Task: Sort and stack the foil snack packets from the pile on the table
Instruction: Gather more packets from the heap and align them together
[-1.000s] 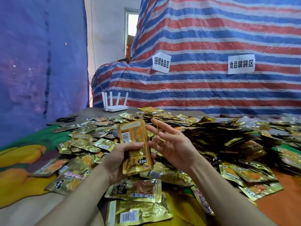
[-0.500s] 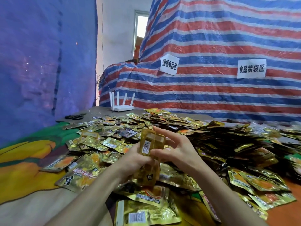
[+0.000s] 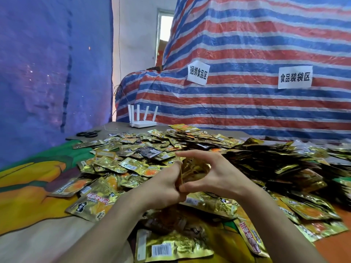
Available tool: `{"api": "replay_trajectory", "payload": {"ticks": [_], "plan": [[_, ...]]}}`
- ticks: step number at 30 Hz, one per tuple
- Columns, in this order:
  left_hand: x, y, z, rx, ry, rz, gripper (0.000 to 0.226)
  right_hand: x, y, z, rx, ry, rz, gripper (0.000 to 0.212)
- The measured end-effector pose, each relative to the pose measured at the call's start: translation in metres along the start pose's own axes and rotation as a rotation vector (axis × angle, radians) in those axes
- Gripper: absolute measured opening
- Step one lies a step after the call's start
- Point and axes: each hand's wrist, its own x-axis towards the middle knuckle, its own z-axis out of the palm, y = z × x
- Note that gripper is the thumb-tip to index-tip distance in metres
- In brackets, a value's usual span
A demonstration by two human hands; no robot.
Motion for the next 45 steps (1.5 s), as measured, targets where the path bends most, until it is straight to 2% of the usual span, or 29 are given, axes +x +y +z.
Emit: {"api": "replay_trajectory", "payload": {"ticks": [3, 6, 9, 12, 16, 18, 19, 21, 23, 25, 27, 29, 34, 37, 41, 45], "plan": [[-0.002, 0.002, 0.003, 0.11, -0.015, 0.063, 0.036, -0.001, 0.002, -0.004, 0.016, -0.056, 0.021, 0.059], [-0.005, 0.002, 0.004, 0.059, 0.007, 0.124, 0.027, -0.002, 0.005, -0.006, 0.055, -0.075, 0.044, 0.056], [-0.006, -0.001, 0.0, -0.019, 0.067, 0.171, 0.022, -0.001, 0.006, -0.007, 0.089, -0.066, 0.035, 0.062], [-0.009, -0.001, -0.003, -0.099, 0.125, 0.213, 0.008, -0.002, 0.005, -0.007, 0.095, -0.027, 0.021, 0.069], [-0.01, -0.001, -0.003, -0.132, 0.202, 0.239, 0.012, 0.0, 0.01, -0.005, 0.09, -0.026, 0.031, 0.073], [-0.009, -0.002, -0.002, -0.137, 0.235, 0.231, 0.016, -0.001, 0.014, -0.004, 0.119, -0.108, 0.096, 0.088], [-0.009, -0.002, -0.001, -0.132, 0.243, 0.216, 0.017, -0.002, 0.015, -0.004, 0.122, -0.165, 0.125, 0.089], [-0.009, -0.002, -0.001, -0.13, 0.261, 0.178, 0.019, -0.002, 0.014, -0.002, 0.129, -0.19, 0.1, 0.068], [-0.008, -0.002, -0.004, -0.194, 0.295, 0.121, 0.019, 0.0, 0.015, -0.001, 0.191, -0.098, 0.057, 0.057], [-0.008, 0.0, -0.008, -0.282, 0.312, 0.06, 0.025, 0.002, 0.015, -0.001, 0.291, -0.001, 0.046, 0.061], [-0.006, -0.001, -0.011, -0.36, 0.343, -0.011, 0.045, 0.003, 0.016, 0.0, 0.418, 0.071, 0.062, 0.052], [-0.005, -0.002, -0.011, -0.423, 0.346, -0.068, 0.061, 0.004, 0.015, 0.004, 0.478, 0.123, 0.083, 0.032], [-0.003, -0.004, -0.007, -0.461, 0.29, -0.074, 0.052, 0.007, 0.016, 0.016, 0.546, 0.276, 0.202, 0.007], [0.0, -0.004, -0.006, -0.554, 0.277, -0.109, 0.045, 0.009, 0.018, 0.017, 0.618, 0.397, 0.318, 0.008], [0.0, -0.008, -0.005, -0.589, 0.285, -0.171, 0.054, 0.009, 0.016, 0.016, 0.604, 0.345, 0.388, 0.025], [0.001, -0.003, 0.003, -0.539, 0.307, -0.14, 0.058, 0.008, 0.011, 0.005, 0.542, 0.414, 0.392, 0.026]]}}
